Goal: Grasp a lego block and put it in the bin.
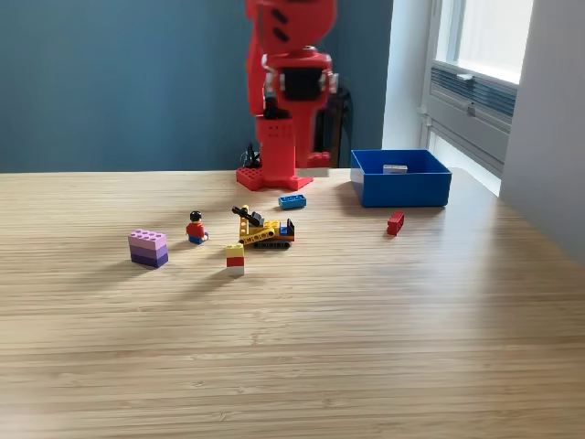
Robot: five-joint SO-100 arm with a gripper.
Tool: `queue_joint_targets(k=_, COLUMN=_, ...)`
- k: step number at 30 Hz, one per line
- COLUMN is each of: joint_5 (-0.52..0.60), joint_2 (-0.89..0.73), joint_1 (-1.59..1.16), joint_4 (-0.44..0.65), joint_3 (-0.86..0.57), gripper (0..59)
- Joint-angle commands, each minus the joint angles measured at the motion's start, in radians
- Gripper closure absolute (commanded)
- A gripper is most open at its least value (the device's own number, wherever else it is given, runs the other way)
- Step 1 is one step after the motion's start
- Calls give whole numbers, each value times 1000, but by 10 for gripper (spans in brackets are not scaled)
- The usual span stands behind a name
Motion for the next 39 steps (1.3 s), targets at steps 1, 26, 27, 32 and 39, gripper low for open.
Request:
queue_joint_targets(k=1, joint_5=55, joint_2=160, joint_1=-290, joint_4=20, joint_3=32, gripper=585)
queue_joint_targets(k=26, joint_5=-5, joint_2=156, joint_1=-946, joint_4=20, joint_3=175, gripper=585)
queue_joint_targets(k=27, joint_5=-6, joint_2=156, joint_1=-948, joint_4=20, joint_3=175, gripper=583)
queue_joint_targets(k=32, joint_5=-31, joint_2=156, joint_1=-950, joint_4=21, joint_3=178, gripper=401)
queue_joint_targets(k=39, joint_5=-32, joint_2=156, joint_1=-954, joint_4=21, joint_3=178, gripper=343)
